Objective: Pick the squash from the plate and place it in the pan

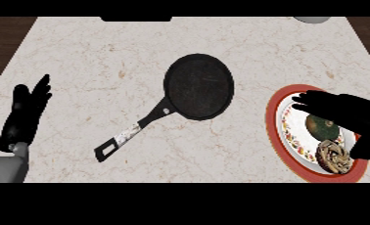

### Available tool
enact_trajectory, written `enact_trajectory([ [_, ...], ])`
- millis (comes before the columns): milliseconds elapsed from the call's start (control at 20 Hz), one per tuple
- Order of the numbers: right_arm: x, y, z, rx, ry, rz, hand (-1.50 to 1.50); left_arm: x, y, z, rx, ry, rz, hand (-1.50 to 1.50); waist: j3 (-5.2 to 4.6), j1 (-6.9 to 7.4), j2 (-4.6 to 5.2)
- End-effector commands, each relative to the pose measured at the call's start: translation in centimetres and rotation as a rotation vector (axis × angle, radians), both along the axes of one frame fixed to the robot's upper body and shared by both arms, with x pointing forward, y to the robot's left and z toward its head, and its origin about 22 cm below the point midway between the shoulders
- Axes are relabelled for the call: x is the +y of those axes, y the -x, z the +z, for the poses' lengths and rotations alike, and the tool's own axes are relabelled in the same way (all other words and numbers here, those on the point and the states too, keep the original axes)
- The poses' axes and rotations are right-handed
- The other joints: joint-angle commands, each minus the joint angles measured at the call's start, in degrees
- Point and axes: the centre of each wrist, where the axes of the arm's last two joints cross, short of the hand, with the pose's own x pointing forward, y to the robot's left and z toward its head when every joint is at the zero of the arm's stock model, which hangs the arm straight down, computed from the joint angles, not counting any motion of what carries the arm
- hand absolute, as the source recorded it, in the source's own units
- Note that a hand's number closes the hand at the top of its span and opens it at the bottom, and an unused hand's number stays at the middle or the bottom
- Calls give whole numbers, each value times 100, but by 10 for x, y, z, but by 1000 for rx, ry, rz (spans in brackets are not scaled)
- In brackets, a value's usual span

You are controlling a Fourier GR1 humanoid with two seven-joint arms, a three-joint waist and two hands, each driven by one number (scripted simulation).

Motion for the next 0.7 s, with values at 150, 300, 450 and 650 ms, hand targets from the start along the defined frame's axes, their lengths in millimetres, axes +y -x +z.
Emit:
enact_trajectory([
  [150, -4, -6, -6, 11, 44, -23, -150, 5, -3, -8, 13, 11, 0, 0, -1, -10, 1],
  [300, 12, -12, -23, 16, 59, -20, -150, -3, 4, 14, -9, 9, -17, 0, 1, 17, -3],
  [450, 8, -5, -36, -88, 42, 74, 150, -22, 8, 4, -7, 12, 3, 0, 4, 27, -1],
  [650, -8, -20, -30, -166, 37, 84, 150, 6, -8, 2, 3, 14, -11, 0, 2, 14, 11],
])
